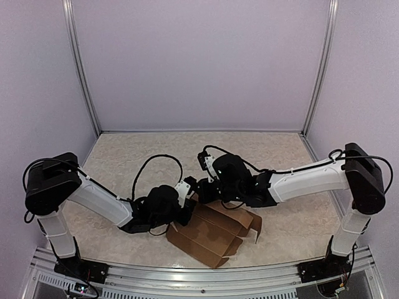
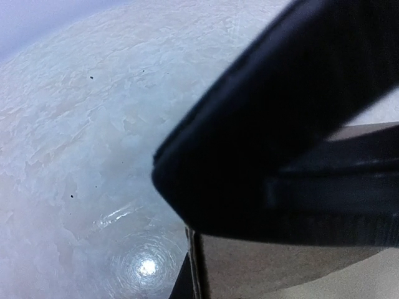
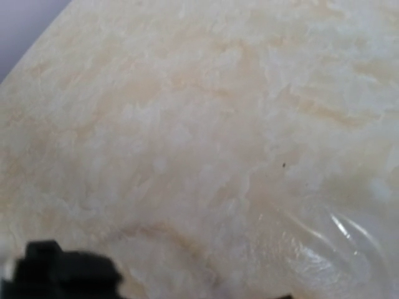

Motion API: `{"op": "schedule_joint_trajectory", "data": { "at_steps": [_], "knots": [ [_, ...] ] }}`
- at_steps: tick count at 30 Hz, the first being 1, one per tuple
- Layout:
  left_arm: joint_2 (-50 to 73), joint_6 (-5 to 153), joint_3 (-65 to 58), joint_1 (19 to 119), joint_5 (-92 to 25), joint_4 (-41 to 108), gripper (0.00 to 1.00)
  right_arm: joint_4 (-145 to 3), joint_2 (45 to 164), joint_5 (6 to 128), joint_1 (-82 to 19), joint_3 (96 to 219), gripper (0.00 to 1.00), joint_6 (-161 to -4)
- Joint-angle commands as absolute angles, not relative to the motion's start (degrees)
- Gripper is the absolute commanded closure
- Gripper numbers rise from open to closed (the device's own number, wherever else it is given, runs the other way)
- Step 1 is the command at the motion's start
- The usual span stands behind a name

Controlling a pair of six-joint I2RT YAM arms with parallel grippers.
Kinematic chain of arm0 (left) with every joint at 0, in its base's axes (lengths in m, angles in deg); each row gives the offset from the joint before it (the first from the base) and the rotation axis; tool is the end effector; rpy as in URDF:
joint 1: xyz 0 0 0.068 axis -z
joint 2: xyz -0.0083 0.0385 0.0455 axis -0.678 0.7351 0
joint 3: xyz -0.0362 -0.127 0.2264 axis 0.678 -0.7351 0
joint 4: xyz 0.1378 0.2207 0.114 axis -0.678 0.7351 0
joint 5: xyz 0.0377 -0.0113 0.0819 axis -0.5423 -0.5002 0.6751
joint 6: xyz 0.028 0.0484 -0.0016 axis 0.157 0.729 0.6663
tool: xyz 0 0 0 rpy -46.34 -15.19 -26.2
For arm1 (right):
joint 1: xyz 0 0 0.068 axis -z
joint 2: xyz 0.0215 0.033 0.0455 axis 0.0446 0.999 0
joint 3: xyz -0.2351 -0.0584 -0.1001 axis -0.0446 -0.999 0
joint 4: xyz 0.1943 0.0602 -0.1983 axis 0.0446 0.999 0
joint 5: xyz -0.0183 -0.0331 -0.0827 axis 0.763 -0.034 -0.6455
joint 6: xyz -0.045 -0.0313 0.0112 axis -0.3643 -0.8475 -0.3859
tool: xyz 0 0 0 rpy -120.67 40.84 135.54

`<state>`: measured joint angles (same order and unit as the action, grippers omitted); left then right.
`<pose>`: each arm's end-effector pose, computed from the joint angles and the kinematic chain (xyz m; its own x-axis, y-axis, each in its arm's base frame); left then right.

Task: Fold the paper box

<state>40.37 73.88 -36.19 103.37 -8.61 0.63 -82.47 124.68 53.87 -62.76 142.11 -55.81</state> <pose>0.1794 -0.2965 0.0866 -0.3799 0.2848 -0.8801 0.6485 0.7605 -0.0338 0.2065 0.3530 0.1729 -0.6640 -0.0477 -0.7462 -0.5428 0.7171 0.4372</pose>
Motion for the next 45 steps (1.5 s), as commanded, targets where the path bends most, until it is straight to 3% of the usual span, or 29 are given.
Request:
{"op": "schedule_joint_trajectory", "data": {
  "at_steps": [1,22,29,38,41,45],
  "knots": [
    [41.2,75.1,-34.5,104.5,-8.3,2.6,1.00,-82.0,122.5,51.7,-63.0,141.7,1.00,-56.3],
    [43.2,74.8,-31.1,105.5,-7.4,5.9,0.97,-89.3,127.4,52.4,-62.9,134.8,1.00,-55.2],
    [44.3,74.7,-30.3,105.5,-7.2,6.2,0.81,-89.7,126.6,52.2,-62.9,134.0,1.00,-55.2],
    [45.8,74.3,-28.5,105.5,-6.2,5.8,0.72,-90.0,125.6,52.5,-62.8,133.3,1.00,-54.8],
    [46.6,74.4,-27.7,105.4,-6.0,5.7,0.73,-90.4,125.2,52.7,-62.9,132.7,1.00,-54.4],
    [47.4,74.4,-27.2,105.4,-6.0,5.7,0.85,-90.8,124.8,52.7,-62.8,132.1,1.00,-53.8]
  ]
}}
